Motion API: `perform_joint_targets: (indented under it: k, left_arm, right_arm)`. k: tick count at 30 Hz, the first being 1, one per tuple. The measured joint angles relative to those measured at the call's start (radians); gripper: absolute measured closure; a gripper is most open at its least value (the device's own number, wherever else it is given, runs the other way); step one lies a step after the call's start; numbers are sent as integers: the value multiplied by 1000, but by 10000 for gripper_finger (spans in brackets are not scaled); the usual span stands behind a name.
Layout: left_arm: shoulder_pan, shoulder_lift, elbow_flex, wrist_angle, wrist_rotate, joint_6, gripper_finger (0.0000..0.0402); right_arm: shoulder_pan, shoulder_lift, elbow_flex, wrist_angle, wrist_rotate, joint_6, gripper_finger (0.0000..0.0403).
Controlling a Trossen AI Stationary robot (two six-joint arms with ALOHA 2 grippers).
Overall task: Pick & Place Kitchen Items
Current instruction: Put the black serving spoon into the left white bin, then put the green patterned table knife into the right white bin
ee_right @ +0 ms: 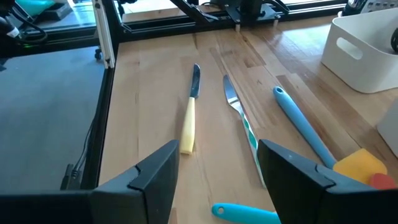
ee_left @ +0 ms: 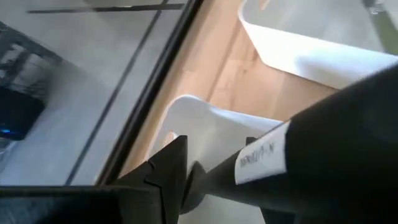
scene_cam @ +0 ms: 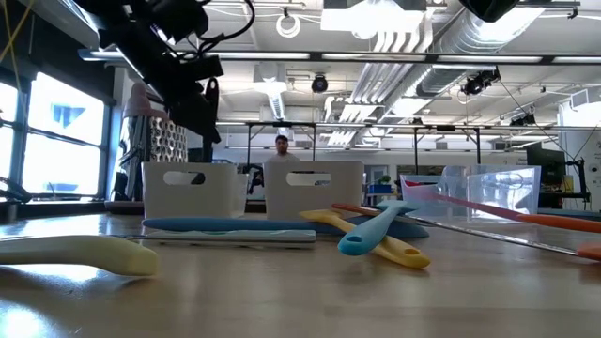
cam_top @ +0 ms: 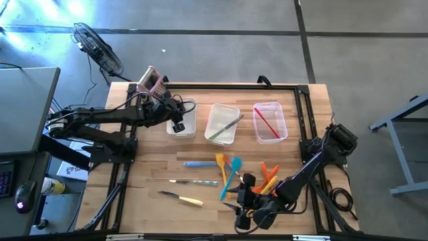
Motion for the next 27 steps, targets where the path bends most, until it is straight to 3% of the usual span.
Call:
perform_joint_targets:
  k: [6,15,27]
  left_arm:
    - [-2,0,0,-44,97,-16,243]
    - [-2,0,0,-228,127,-62,243]
    - [-2,-2,0,-267,166,-79,242]
  right_arm:
    - [0,0,0,0,-6,0,192]
    - [0,0,0,0,-23,0,192]
    - [0,0,0,0,-22,-1,192]
